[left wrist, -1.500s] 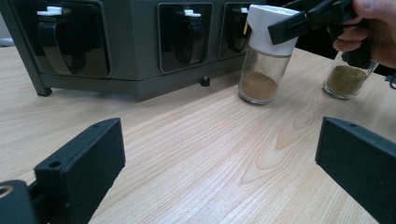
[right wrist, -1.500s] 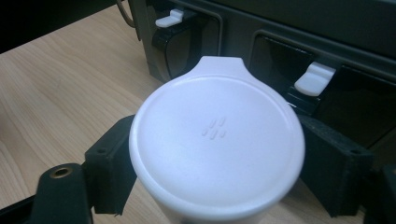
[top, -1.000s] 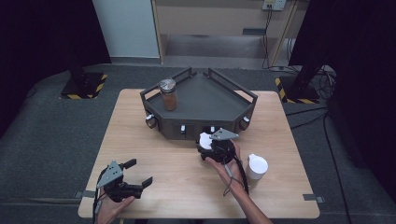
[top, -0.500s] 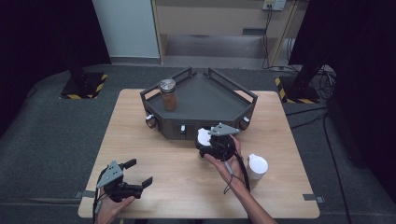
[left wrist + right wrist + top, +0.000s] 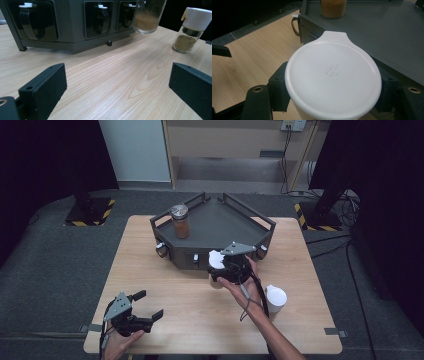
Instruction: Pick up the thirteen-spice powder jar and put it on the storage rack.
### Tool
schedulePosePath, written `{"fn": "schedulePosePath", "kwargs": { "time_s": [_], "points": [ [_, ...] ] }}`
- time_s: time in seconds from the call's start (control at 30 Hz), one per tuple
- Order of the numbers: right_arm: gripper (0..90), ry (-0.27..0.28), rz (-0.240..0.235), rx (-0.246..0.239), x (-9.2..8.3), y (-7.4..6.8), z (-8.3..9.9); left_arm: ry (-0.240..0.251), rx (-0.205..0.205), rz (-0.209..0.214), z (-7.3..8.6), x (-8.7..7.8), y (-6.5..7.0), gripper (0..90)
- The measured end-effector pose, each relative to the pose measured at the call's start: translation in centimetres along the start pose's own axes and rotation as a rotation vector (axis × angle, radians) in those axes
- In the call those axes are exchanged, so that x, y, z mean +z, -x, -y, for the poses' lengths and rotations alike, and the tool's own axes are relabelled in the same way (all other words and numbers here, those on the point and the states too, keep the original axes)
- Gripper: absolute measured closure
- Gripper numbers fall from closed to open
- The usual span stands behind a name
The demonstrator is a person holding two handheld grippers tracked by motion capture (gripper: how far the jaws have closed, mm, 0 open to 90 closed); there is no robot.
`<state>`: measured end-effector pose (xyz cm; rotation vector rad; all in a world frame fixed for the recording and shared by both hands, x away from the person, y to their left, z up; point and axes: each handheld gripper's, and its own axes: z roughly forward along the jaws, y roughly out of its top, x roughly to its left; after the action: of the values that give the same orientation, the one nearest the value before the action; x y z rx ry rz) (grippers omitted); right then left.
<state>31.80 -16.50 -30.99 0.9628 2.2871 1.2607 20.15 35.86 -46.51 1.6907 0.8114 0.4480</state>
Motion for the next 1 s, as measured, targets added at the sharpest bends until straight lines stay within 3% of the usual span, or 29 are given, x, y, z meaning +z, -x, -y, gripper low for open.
{"fn": "schedulePosePath", "kwargs": {
  "time_s": [0.37,1.0],
  "points": [
    [30.9,-0.013,-0.017,-0.005,-0.8,0.6,-3.6,-0.002,-0.002,0.001,0.0,0.0,0.0,0.3],
    [30.9,-0.001,0.001,0.005,-1.4,1.5,-9.4,-0.002,-0.002,0.002,0.0,0.0,-0.1,0.3]
  ]
}}
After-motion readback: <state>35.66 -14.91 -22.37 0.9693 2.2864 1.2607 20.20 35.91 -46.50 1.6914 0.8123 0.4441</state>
